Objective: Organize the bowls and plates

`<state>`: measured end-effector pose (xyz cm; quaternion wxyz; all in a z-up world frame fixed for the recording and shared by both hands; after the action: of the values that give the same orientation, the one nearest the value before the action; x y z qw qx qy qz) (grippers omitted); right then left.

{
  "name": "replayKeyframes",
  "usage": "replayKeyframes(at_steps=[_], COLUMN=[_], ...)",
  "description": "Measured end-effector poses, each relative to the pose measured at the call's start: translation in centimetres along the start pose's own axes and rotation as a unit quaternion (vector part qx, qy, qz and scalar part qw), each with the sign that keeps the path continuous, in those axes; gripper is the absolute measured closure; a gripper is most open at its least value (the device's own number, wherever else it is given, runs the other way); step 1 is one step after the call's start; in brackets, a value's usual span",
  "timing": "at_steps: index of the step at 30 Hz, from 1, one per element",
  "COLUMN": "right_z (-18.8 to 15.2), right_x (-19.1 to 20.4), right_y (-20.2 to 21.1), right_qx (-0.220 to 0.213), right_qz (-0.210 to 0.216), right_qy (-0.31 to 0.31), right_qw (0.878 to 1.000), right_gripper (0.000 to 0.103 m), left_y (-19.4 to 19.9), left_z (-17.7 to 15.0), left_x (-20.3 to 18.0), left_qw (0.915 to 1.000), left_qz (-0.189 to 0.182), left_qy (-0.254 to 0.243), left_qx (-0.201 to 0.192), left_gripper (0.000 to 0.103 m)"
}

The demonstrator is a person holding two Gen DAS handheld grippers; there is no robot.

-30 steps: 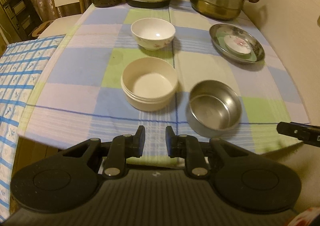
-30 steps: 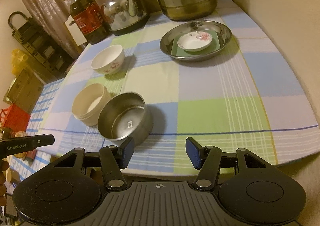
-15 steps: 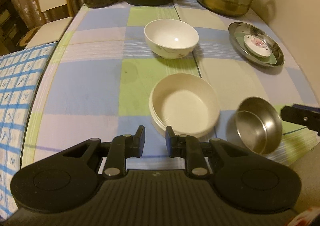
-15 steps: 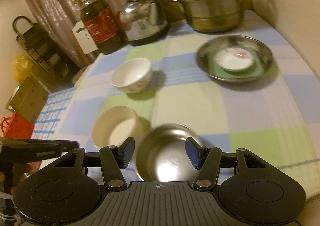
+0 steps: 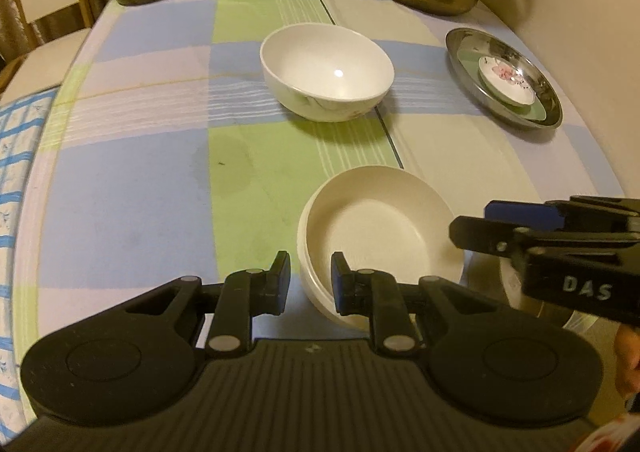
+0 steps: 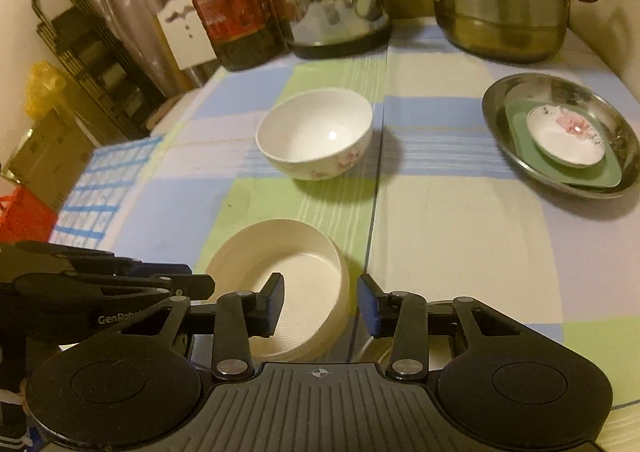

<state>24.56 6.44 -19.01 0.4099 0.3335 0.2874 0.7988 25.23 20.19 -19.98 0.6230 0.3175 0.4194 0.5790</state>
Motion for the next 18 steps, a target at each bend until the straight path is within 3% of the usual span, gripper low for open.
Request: replayKeyframes(at_steps=[11, 18], right_z=[-0.4, -0.8], right_x=[-1.0, -0.9], right_y=[-2.6, -2.7], right_qx=[0.035, 0.040], right_qz=[-0.032, -0.032], right_qy=[-0.011, -0.017], right_qw=[0.999, 0.999], right_gripper=[0.068, 0.084], left_y=[-2.1, -2.2], left_z=[0.0, -0.3], left_x=[0.2, 0.3], left_qw=[0.9993, 0.9990], left_qz=[-0.023, -0.029], left_qy=[-0.009, -0.011], left_qx=[0.028, 0.030], left_gripper=[0.084, 0.087])
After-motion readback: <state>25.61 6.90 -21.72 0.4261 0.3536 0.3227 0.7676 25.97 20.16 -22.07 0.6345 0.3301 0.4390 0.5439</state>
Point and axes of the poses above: each gripper's, at about its wrist camera, not at the fingertips, and y roughly against the way its jaws point, x to its left, z to its top, the point moved 10 cm from there along -y, roughly the way its jaws point, and after that the axes turned 3 degrees about y, right-handed, at the moved point
